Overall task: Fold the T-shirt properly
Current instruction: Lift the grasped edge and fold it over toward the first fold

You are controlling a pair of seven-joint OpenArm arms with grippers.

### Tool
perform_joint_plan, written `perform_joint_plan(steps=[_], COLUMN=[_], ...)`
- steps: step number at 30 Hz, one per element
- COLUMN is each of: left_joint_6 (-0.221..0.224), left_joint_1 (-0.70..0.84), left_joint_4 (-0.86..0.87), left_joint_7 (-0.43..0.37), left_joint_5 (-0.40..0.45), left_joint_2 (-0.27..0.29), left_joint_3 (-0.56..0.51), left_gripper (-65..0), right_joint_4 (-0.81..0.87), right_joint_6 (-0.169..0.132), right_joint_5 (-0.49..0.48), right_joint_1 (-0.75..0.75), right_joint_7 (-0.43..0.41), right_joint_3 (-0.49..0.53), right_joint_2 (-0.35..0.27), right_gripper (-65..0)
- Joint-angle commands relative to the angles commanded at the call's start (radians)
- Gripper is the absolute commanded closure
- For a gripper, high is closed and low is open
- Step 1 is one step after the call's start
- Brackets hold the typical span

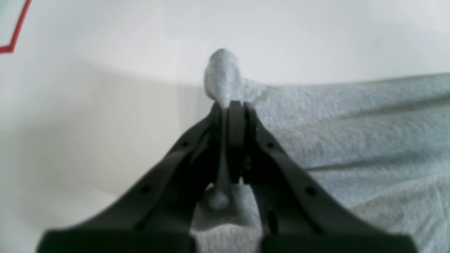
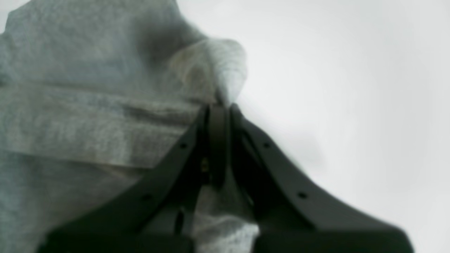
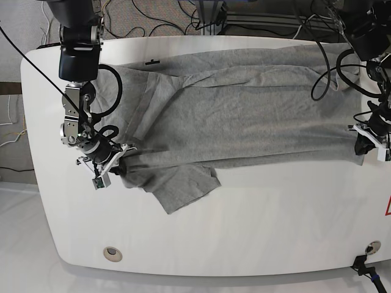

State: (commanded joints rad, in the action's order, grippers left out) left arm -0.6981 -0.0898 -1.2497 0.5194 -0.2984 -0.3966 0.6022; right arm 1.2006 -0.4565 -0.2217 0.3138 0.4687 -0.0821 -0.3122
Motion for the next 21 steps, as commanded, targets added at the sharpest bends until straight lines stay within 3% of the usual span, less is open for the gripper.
perform_joint_plan(steps=[6, 11, 18, 21], left_joint_6=[0.000, 0.000, 0.000, 0.000], left_joint_1=[0.124, 0.241, 0.374, 0.430], left_joint_4=[-0.117, -0.222, -0.351, -0.391], left_joint_7=[0.000, 0.002, 0.002, 0.002], left_joint_5=[-0.063, -0.115, -0.115, -0.120], left_joint_2=[0.000, -0.002, -0.002, -0.002], left_joint_3=[0.002, 0.003, 0.017, 0.061], left_gripper=[0.0, 0.0, 0.0, 0.0], right_joint_4=[0.203, 0.338, 0.508, 0.583], right_joint_6=[0.000, 0.000, 0.000, 0.000], right_joint_5=[0.002, 0.009, 0.009, 0.009], right_joint_1=[-0.078, -0.178, -0.354, -0.413], right_joint_7=[0.132, 0.144, 0.146, 0.198], right_joint_3=[-0.071, -0.104, -0.104, -0.104], right_joint_2=[0.002, 0.000, -0.041, -0.044], right_gripper=[0.0, 0.0, 0.0, 0.0])
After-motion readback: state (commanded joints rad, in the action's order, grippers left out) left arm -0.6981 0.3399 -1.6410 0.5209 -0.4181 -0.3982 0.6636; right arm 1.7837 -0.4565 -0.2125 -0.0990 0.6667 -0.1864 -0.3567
